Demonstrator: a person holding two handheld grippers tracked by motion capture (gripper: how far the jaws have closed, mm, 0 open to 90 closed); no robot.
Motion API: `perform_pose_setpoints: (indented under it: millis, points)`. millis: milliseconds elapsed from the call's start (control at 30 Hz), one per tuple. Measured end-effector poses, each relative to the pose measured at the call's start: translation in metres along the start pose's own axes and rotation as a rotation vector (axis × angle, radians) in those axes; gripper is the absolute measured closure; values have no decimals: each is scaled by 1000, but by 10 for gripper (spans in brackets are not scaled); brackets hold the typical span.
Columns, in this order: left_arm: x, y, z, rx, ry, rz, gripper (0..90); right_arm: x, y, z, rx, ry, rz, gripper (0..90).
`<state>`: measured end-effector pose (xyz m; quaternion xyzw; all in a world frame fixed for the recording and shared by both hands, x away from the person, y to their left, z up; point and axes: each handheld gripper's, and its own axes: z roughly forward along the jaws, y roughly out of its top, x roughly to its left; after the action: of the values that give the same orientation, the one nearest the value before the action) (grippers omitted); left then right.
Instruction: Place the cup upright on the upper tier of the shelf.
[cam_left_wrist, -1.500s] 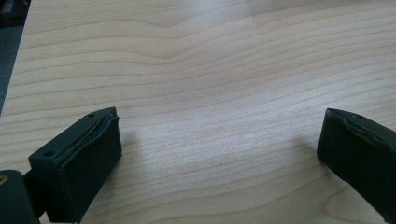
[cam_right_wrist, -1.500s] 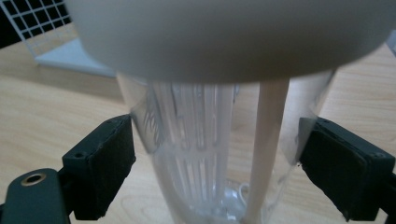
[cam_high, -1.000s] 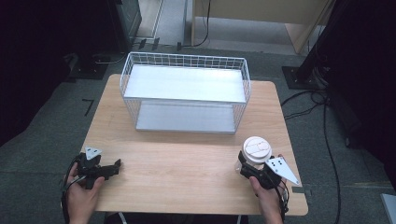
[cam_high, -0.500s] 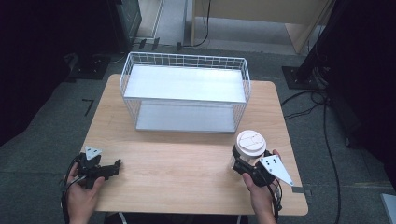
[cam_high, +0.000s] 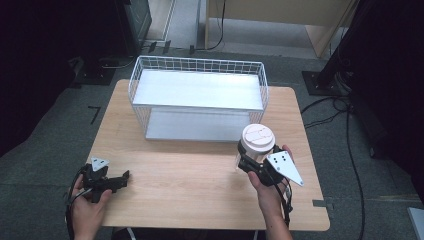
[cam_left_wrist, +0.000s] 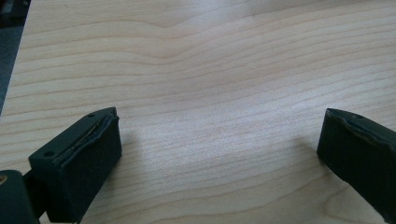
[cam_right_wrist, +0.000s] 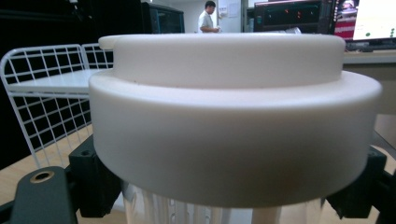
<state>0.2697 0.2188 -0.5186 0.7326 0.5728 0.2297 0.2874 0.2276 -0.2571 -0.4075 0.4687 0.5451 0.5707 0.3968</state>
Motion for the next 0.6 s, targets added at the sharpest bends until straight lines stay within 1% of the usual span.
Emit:
perform_pose_setpoints:
  millis: [33,67,133,167,233,267,300,333,367,467,600]
  points:
    - [0,0,0,-2,0,-2,1,0,0,0,0,0,0,149]
    - [0,0,0,-1,1,2,1,4,7,3,-10,8,-1,149]
    - [0,0,0,-2,1,0,1,5,9,5,-16,8,-4,149]
    - [0,0,0,-2,1,0,1,9,18,8,-31,13,-1,149]
    - [0,0,0,-2,1,-1,1,11,24,12,-40,14,-4,150]
    - [0,0,0,-2,1,-1,1,11,24,12,-40,14,-4,150]
    - [0,0,0,-2,1,0,1,15,32,16,-54,20,-11,150]
    - [0,0,0,-2,1,0,1,15,32,16,-54,20,-11,150]
    - [0,0,0,-2,1,-1,1,18,38,20,-63,24,-14,150]
    - [0,0,0,-1,1,0,1,22,47,26,-69,30,-29,150]
    - [0,0,0,0,0,0,1,27,62,34,-88,38,-34,150]
